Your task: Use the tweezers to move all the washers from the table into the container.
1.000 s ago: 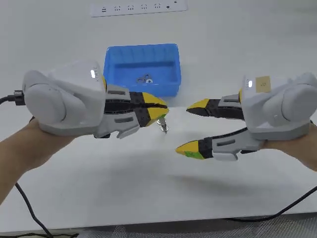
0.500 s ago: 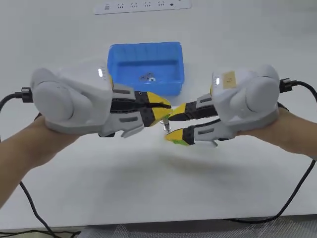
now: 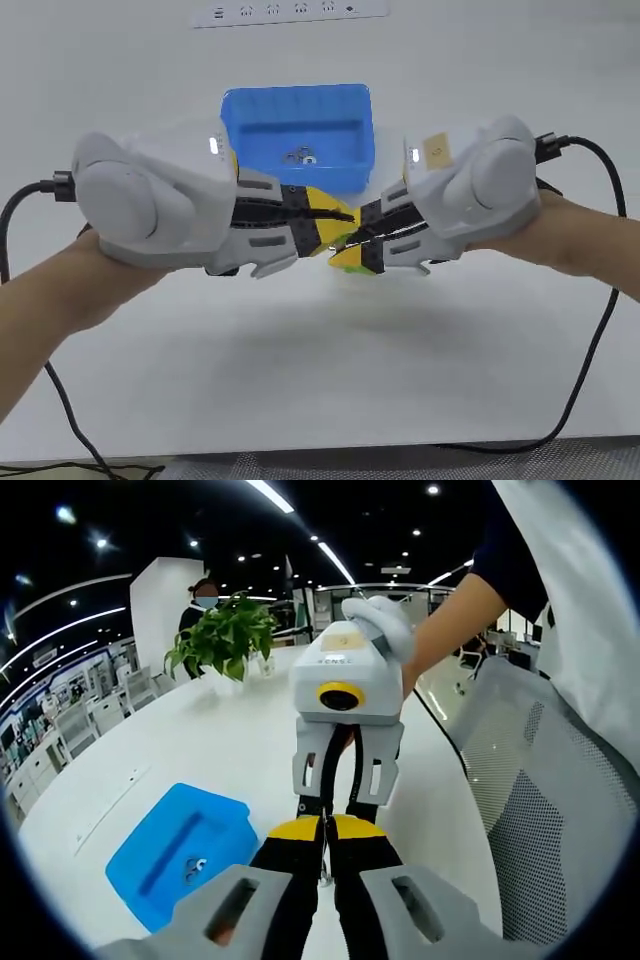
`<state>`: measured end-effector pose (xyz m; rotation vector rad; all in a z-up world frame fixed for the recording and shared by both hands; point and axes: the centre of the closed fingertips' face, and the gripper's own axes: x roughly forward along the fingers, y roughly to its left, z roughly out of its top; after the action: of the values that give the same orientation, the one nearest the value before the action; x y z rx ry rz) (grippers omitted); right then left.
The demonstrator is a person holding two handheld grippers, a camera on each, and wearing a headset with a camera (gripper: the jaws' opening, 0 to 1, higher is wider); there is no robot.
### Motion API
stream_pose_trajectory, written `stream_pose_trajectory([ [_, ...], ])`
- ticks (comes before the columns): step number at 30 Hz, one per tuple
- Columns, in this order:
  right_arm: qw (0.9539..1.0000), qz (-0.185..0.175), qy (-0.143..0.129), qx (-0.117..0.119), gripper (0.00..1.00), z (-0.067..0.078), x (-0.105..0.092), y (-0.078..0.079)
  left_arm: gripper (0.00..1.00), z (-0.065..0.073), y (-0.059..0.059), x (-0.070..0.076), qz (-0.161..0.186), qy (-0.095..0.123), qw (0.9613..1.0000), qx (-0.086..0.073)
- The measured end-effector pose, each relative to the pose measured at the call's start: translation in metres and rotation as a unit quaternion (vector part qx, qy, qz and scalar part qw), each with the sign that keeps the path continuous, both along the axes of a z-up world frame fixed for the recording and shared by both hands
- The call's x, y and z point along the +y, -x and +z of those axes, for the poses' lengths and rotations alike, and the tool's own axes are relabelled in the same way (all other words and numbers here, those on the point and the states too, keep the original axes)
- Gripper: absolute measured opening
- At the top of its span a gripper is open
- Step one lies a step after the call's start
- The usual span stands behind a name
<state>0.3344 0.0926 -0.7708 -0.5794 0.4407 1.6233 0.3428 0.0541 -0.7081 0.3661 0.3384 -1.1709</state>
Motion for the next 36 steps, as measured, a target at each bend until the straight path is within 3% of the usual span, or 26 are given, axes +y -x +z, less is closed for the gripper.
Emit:
stream_pose_trajectory([
  [3,1.0,-0.002,-0.002,0.001,0.1,0.0,0.0,-0.001,0.06,0.001,-0.001,-0.002,0.011,0.002,0.9999,0.002],
  [5,1.0,-0.003,-0.005,0.005,0.1,0.0,-0.001,0.0,0.06,0.001,0.001,-0.004,0.012,0.019,0.9996,0.019],
  [10,0.9998,-0.015,-0.012,0.008,0.1,0.001,-0.001,-0.001,0.23,-0.005,0.004,-0.002,0.019,0.002,0.9997,0.016],
  [19,0.9997,-0.021,-0.013,0.008,0.1,0.002,-0.001,0.001,0.32,0.008,0.008,0.007,0.031,0.02,0.9992,0.013],
  [26,0.9993,-0.029,-0.021,0.01,0.09,0.014,0.0,0.002,0.41,0.013,0.023,0.025,0.059,0.025,0.9977,0.02],
  [29,0.9986,-0.042,-0.025,0.018,0.09,0.022,0.0,0.001,0.44,0.022,0.03,0.033,0.079,0.051,0.9951,0.029],
  [34,0.9983,-0.049,-0.029,0.014,0.09,0.035,0.001,0.0,0.49,0.03,0.038,0.046,0.092,0.052,0.9943,0.017],
  [36,0.9983,-0.051,-0.03,0.006,0.09,0.043,0.002,-0.001,0.51,0.035,0.039,0.051,0.104,0.067,0.9922,0.014],
])
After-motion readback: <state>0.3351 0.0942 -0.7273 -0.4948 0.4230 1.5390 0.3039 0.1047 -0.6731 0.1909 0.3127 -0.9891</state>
